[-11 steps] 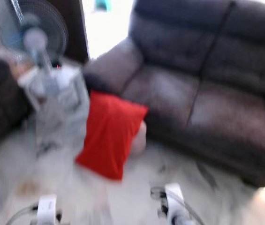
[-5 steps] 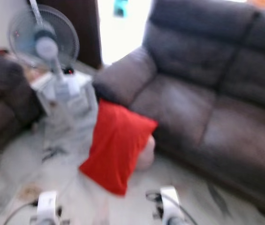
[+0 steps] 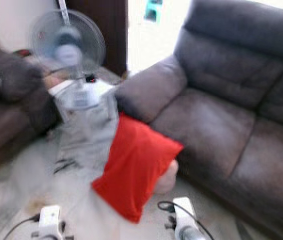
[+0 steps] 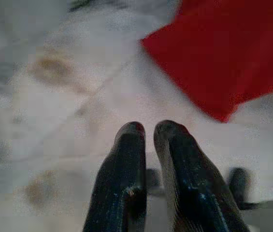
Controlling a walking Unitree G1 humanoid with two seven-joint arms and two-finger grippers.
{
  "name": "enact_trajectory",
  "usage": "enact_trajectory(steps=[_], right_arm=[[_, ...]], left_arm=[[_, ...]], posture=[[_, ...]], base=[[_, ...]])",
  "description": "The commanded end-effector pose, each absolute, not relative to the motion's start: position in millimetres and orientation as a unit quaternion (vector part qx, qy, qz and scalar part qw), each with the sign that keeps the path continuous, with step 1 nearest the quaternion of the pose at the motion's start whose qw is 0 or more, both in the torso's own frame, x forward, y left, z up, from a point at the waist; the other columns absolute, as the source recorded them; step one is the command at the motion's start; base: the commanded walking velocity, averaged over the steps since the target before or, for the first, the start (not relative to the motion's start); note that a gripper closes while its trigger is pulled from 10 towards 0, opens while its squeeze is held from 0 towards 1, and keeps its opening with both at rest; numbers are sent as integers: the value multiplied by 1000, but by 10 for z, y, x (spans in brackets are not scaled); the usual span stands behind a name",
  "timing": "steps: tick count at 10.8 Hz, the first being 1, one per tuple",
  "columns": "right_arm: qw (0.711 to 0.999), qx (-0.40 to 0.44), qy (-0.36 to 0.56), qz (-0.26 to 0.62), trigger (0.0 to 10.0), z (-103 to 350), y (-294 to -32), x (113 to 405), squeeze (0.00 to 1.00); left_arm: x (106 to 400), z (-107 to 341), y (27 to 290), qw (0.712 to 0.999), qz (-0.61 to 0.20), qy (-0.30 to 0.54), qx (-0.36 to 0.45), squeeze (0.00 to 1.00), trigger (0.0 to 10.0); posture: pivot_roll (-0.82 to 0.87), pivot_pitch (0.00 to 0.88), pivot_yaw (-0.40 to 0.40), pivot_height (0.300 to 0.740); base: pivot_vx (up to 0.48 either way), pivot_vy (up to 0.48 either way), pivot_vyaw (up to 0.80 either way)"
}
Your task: Move the pillow to the sofa from floor
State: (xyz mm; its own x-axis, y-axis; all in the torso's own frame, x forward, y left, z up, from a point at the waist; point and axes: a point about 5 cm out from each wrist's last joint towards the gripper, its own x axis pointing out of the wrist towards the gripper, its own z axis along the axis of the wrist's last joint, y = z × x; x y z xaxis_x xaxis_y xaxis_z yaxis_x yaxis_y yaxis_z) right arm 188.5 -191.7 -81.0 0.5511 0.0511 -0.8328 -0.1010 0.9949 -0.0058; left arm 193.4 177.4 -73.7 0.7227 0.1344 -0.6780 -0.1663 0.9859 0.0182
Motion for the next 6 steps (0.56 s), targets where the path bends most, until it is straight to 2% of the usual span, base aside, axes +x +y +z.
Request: enact_trajectory(steps=[1, 6], right_arm=[[886, -28, 460, 51, 10000, -775, -1857, 1966, 0], [886, -11, 462, 39, 10000, -779, -1840, 1968, 0]], left_arm=[[1856, -773, 1855, 922, 90, 376, -14, 0, 10000], [1855, -773, 1858, 922, 90, 377, -14, 0, 10000]], posture=[[83, 104, -58, 740], [82, 106, -55, 740]], base=[[311, 0, 0], [311, 0, 0]])
